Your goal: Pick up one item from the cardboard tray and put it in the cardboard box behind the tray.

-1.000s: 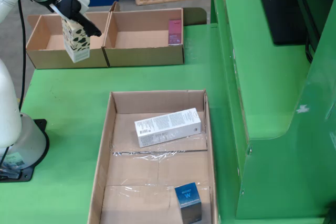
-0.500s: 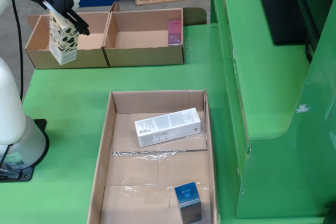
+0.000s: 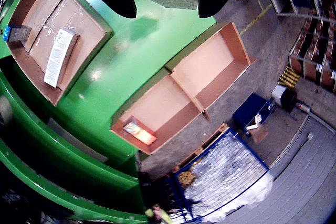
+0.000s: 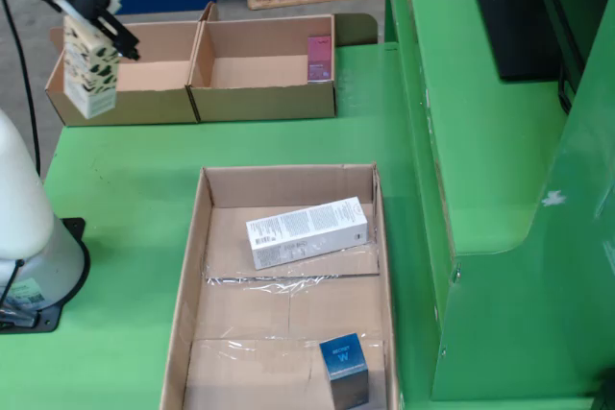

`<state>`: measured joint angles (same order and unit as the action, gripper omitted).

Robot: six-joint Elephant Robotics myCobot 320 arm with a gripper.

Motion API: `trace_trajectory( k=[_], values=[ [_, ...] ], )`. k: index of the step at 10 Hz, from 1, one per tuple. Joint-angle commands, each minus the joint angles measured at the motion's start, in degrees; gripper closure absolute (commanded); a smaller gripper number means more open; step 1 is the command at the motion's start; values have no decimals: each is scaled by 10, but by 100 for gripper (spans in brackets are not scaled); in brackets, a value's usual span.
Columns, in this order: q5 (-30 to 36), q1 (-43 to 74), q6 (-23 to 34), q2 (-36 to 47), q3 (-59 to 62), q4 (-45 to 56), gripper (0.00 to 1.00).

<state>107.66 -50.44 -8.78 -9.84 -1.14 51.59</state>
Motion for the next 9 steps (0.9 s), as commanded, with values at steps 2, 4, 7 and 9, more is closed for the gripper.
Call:
trace_trajectory(
  k=[2, 4, 7, 9],
  values=[
    [3, -89, -18, 55, 11, 60, 100],
    [0, -140, -37, 84, 11, 92, 100],
    [2, -188, -52, 107, 11, 118, 100],
    [2, -188, -52, 107, 11, 118, 100]
  ],
)
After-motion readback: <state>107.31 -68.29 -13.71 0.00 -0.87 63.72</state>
